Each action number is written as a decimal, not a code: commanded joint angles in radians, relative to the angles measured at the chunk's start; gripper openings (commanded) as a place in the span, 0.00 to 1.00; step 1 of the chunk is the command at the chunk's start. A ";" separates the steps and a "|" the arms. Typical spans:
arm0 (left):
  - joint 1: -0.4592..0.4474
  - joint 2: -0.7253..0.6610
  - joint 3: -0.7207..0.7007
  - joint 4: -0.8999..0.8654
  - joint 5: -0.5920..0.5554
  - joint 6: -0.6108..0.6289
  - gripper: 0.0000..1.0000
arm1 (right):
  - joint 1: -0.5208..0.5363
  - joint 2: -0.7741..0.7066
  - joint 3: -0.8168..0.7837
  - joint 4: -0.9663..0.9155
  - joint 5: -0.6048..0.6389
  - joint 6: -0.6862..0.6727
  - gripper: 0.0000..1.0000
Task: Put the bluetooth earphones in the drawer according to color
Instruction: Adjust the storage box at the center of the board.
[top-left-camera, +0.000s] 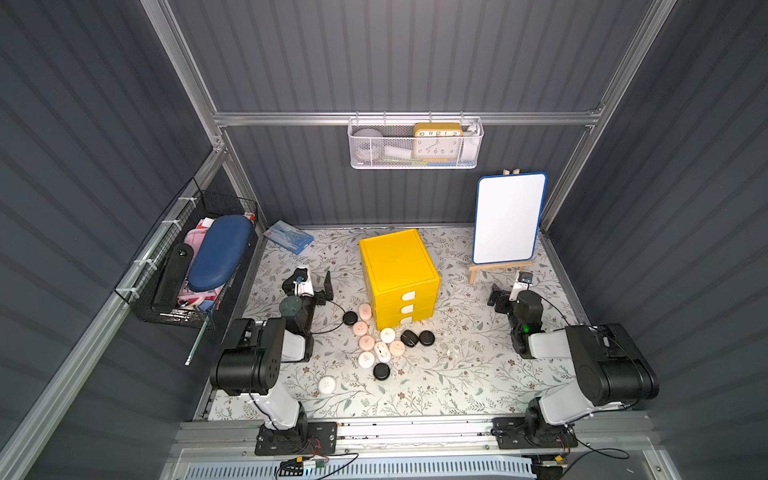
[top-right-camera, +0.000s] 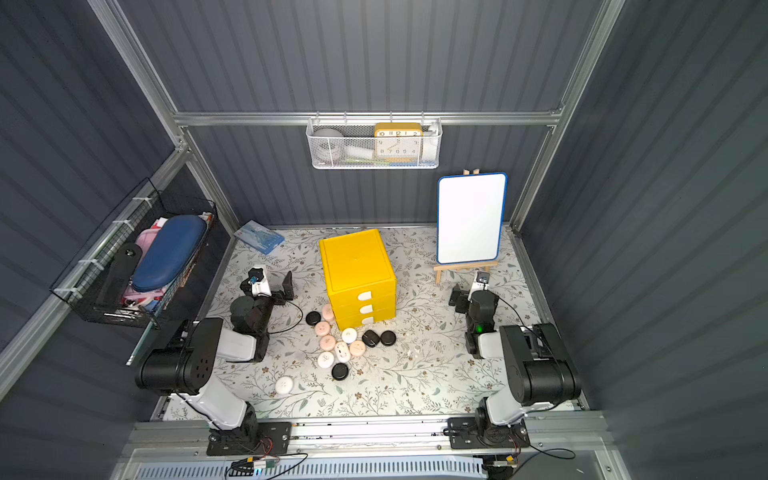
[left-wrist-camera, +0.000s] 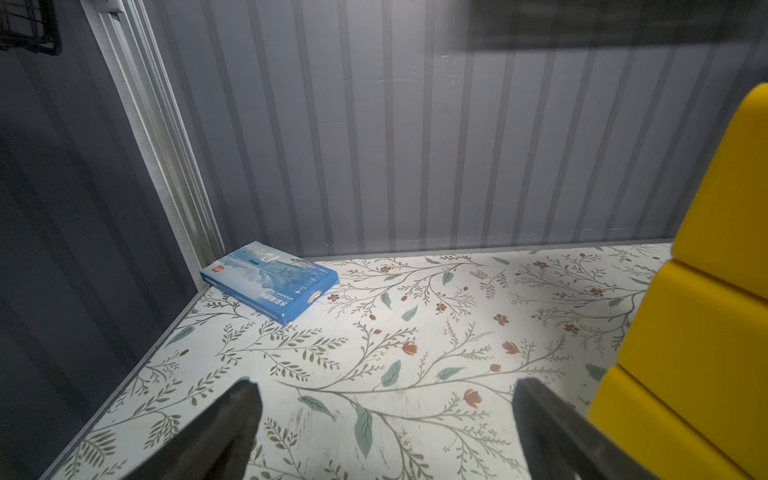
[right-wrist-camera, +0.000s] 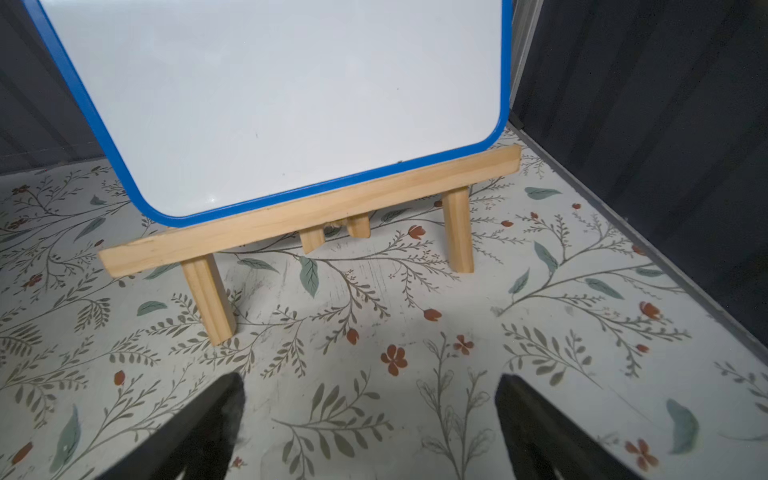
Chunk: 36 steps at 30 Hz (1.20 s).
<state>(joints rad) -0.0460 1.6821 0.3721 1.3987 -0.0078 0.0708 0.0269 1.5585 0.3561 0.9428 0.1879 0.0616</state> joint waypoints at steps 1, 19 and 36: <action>0.004 0.011 0.016 0.029 0.012 0.016 0.99 | -0.006 0.007 0.017 0.020 0.016 -0.011 0.99; 0.005 0.011 0.016 0.028 0.012 0.016 0.99 | -0.005 0.007 0.014 0.023 0.012 -0.013 0.99; -0.023 -0.303 0.240 -0.512 0.176 -0.202 0.99 | 0.007 -0.677 0.027 -0.518 -0.031 0.130 0.99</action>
<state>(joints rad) -0.0658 1.4258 0.5758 1.0252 0.0479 -0.0235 0.0296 0.9596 0.3740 0.5770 0.1543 0.0952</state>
